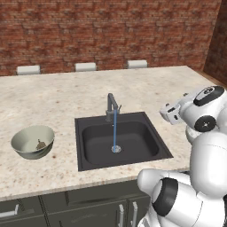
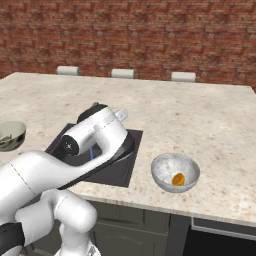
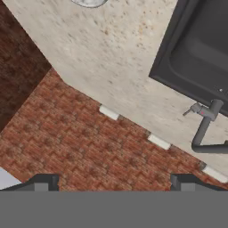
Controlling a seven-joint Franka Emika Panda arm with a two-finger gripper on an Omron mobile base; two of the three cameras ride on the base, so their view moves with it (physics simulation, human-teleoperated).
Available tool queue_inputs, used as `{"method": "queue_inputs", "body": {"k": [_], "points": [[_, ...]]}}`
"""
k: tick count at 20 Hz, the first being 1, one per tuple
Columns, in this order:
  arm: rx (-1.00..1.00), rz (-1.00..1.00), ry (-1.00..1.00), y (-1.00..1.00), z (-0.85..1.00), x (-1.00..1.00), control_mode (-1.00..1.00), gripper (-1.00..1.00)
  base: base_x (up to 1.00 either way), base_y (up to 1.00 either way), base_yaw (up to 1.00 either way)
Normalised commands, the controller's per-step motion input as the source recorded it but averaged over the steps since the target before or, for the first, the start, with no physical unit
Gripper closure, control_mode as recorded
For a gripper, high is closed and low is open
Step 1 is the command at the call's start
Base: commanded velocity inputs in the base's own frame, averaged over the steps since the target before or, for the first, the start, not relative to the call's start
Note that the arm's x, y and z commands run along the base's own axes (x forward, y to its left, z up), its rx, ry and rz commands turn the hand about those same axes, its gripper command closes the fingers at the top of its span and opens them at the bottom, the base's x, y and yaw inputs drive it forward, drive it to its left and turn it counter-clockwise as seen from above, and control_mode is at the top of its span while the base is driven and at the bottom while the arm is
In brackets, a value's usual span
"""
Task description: Pick the garlics from the sink and place them in one bowl. Place the orange in the other bowl. Then turn off the sink faucet.
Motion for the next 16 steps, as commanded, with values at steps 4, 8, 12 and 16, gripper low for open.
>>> {"method": "queue_inputs", "body": {"k": [4,8,12,16], "points": [[0.26,0.22,0.54,-0.02,0.00,0.33,-1.00,-1.00,0.00,0.00,0.00],[0.16,0.21,0.52,0.00,0.00,0.24,-1.00,-1.00,0.00,0.00,0.00],[0.12,0.21,0.51,0.00,0.00,0.26,-1.00,-1.00,0.00,0.00,0.00],[0.10,0.29,0.36,-0.07,0.02,0.43,-1.00,-1.00,0.00,0.00,0.00]]}}
